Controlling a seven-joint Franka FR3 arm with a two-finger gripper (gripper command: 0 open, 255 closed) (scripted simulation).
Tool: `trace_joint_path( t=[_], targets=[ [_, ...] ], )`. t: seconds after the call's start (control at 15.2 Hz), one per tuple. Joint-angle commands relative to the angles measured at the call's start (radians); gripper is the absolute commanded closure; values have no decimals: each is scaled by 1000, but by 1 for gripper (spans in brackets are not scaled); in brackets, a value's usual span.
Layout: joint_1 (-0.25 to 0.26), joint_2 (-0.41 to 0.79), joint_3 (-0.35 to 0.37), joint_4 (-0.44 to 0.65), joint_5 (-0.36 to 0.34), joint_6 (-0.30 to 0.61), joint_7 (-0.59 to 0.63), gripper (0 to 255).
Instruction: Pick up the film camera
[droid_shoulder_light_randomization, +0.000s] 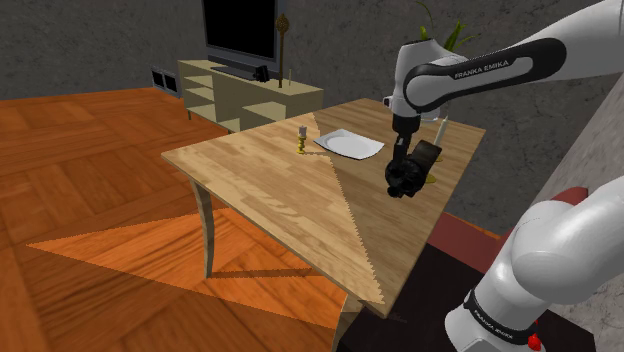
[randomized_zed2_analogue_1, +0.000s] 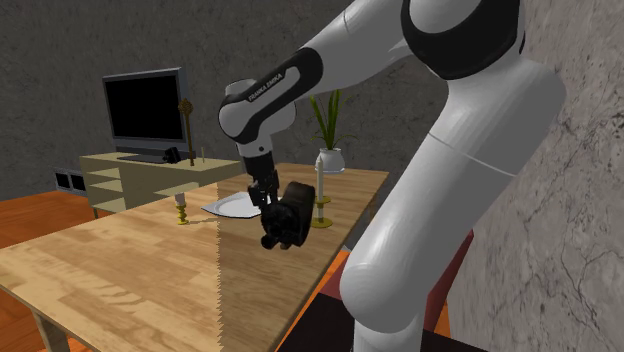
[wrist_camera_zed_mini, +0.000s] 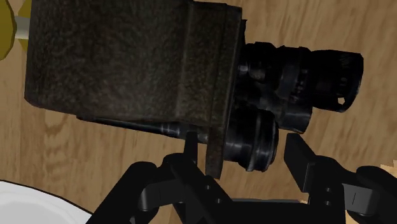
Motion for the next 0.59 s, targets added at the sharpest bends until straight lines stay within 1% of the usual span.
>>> trace_joint_path(
  t=[0.0,0.53],
  targets=[
    [0,-5,1,22,2,-25,-7,255],
    [4,-26,14,112,15,-134,-26,255]
  ],
)
